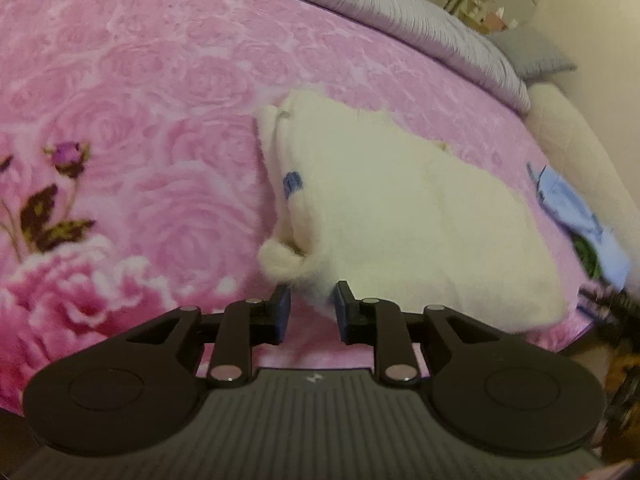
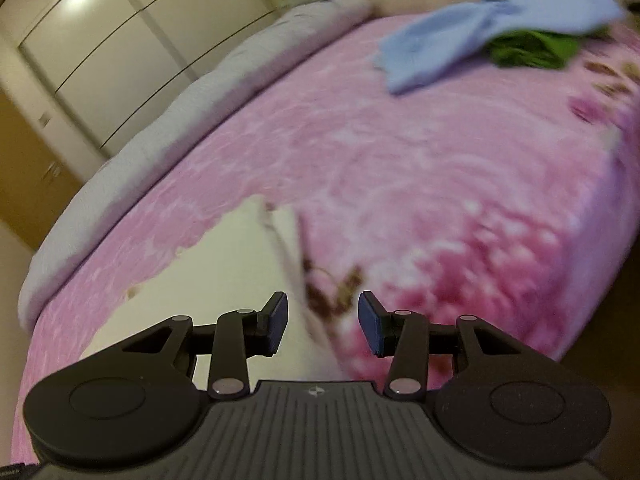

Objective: Fold clothes

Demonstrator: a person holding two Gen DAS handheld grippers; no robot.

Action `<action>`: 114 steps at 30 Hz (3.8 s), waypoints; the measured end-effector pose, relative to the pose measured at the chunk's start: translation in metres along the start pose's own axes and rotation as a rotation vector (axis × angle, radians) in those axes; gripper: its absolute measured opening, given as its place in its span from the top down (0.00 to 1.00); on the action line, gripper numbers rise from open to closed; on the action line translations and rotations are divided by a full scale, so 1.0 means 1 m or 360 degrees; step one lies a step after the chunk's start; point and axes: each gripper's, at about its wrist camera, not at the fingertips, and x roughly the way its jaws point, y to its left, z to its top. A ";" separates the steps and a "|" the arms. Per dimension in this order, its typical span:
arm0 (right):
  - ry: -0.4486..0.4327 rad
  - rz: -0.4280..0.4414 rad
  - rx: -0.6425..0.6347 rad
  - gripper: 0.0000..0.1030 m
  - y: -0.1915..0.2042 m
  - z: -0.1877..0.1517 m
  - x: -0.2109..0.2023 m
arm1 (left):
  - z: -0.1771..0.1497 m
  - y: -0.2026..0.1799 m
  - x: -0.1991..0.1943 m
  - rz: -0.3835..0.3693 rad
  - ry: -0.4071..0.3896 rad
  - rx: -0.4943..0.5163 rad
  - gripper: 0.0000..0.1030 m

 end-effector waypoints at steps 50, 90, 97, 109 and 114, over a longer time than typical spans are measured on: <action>0.0041 0.0240 0.0983 0.73 -0.017 -0.065 0.050 | 0.014 0.024 0.029 -0.0124 -0.0183 -0.0132 0.86; 0.0446 0.0239 -0.0028 0.73 0.143 -0.059 0.088 | 0.040 0.049 0.041 -0.0634 -0.0091 -0.0668 0.50; 0.0609 0.0287 0.0316 0.73 0.127 -0.074 0.126 | 0.050 0.050 0.076 -0.0702 -0.0035 -0.0781 0.47; 0.0591 0.0255 0.0082 0.79 0.146 -0.076 0.132 | 0.065 0.029 0.083 -0.0641 -0.0031 -0.0505 0.76; 0.0516 0.0218 -0.0263 0.80 0.186 -0.081 0.119 | 0.070 0.039 0.051 -0.0636 -0.0195 -0.0418 0.81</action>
